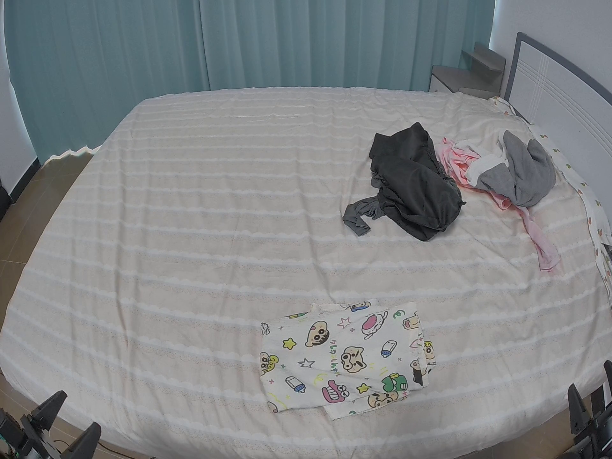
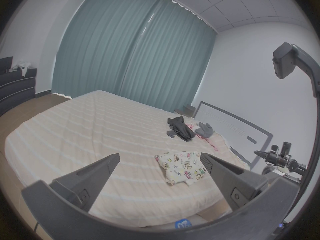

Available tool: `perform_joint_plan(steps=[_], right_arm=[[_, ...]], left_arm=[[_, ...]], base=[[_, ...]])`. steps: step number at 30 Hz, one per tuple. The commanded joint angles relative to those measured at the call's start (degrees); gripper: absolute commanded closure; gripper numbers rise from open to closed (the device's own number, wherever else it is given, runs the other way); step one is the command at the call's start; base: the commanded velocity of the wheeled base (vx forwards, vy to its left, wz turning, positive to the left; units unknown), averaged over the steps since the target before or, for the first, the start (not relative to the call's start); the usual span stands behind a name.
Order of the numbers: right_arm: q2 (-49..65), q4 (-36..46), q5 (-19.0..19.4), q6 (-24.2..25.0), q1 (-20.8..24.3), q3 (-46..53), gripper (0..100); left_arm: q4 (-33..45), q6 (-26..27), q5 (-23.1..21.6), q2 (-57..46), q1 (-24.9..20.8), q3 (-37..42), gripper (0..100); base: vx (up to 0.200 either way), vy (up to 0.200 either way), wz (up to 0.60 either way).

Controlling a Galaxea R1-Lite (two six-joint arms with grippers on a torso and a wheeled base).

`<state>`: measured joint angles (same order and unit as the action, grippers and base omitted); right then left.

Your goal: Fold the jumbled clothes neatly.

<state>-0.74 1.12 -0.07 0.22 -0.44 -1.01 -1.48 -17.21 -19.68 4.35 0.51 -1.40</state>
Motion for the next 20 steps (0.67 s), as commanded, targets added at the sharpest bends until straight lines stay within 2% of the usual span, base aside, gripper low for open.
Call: perform_joint_plan(steps=[1,2,4,20], right_arm=[[0.6,-0.2,-0.2,0.3,0.2,0.6,0],[0.6,-0.2,-0.2,0.3,0.2,0.6,0],[0.6,-0.2,-0.2,0.3,0.2,0.7,0],[0.6,-0.2,-0.2,0.3,0.2,0.7,0]], left_arm=[[0.9,20.8,19.8,-4.0,-0.2,1.0,0],[1.2,20.7,21.2,-4.1,-0.2,1.2,0],[2.1,17.6,19.7,-4.0,-0.2,1.1,0],[2.4,16.9,20.5,-4.0,-0.2,1.1,0]], base=[[0.0,0.0,0.0],[0.0,0.0,0.0],[0.0,0.0,0.0],[0.0,0.0,0.0]])
